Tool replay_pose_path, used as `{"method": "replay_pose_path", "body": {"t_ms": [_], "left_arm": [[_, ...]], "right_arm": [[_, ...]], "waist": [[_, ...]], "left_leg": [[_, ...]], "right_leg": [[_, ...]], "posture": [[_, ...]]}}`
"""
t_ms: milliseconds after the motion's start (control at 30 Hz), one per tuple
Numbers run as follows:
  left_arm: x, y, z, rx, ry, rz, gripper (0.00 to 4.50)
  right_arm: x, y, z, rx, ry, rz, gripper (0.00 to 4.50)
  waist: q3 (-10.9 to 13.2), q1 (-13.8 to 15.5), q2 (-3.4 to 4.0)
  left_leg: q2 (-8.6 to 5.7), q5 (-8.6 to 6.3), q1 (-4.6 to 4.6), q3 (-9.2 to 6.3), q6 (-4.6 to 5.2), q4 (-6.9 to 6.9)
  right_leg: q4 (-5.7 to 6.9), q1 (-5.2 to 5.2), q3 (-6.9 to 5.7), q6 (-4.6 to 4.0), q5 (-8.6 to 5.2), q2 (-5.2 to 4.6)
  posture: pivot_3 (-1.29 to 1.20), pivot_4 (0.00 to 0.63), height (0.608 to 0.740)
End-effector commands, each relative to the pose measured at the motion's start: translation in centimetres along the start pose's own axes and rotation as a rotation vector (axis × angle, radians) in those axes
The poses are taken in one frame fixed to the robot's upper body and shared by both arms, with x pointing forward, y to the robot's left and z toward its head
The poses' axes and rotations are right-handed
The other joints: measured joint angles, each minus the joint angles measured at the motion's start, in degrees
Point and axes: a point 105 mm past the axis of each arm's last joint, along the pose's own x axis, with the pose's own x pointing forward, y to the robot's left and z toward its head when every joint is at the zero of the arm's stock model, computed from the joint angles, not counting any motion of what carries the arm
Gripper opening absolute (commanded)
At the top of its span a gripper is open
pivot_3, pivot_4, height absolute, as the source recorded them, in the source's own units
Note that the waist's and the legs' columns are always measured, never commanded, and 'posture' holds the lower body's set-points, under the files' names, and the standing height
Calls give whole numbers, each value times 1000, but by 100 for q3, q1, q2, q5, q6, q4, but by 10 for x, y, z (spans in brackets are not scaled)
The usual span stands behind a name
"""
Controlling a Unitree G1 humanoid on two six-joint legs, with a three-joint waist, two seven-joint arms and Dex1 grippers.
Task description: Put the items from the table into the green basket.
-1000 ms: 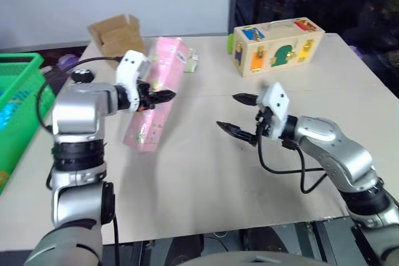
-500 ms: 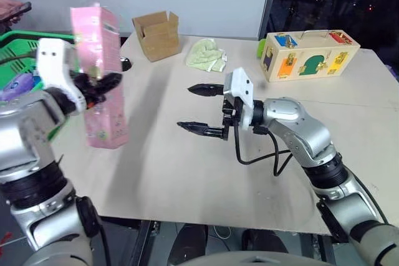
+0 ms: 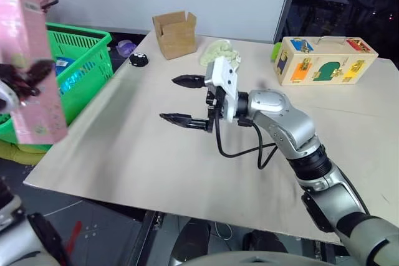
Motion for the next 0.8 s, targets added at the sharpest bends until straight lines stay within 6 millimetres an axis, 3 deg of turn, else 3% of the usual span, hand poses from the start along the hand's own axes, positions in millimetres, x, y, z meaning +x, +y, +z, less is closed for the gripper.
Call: {"method": "replay_pose_path", "body": {"t_ms": [33, 167, 333, 533, 633, 767, 800], "left_arm": [[3, 23, 36, 102, -130, 48, 2569], [15, 59, 61, 220, -200, 184, 2569], [21, 82, 65, 333, -199, 284, 2569], [28, 93, 39, 426, -112, 378, 2569], [24, 106, 11, 330, -48, 469, 2569], [21, 109, -12, 332, 16, 505, 4218], [20, 110, -13, 338, 18, 510, 4370]], "right_arm": [[-1, -5, 21, -35, -37, -44, 4500], [-1, -16, 29, -45, -22, -157, 4500], [1, -27, 37, -34, -28, -249, 4500], [6, -22, 47, -49, -72, -241, 4500], [7, -15, 53, -53, -105, -198, 4500], [6, -6, 56, -48, -133, -146, 4500], [6, -4, 56, -48, -134, -137, 4500]], "waist": [[-1, 18, -1], [-15, 14, -22], [-26, -59, -30], [-28, -233, -34], [-29, -329, -35], [-31, -459, -37], [-33, -481, -41]], "left_leg": [[1, 0, -1, -1, -1, -1], [1, 5, -10, -17, -8, -1], [0, 5, -7, -6, -8, -6], [2, 6, -10, -11, -8, -8], [3, 6, -10, -13, -7, -8], [4, 6, -10, -14, -7, -8], [4, 6, -10, -14, -7, -8]], "right_leg": [[-3, 0, -1, 0, 0, 1], [0, 0, -22, -3, -1, 3], [3, 1, -16, -3, 0, 1], [3, 2, -19, -6, -2, 3], [6, 2, -21, -5, -1, 2], [9, 1, -21, -6, -1, 2], [10, 1, -21, -6, -1, 2]], "posture": [[335, 0, 740], [278, 0, 740], [257, 0, 740], [231, 0, 740], [222, 0, 740], [196, 0, 740], [196, 0, 740]]}}
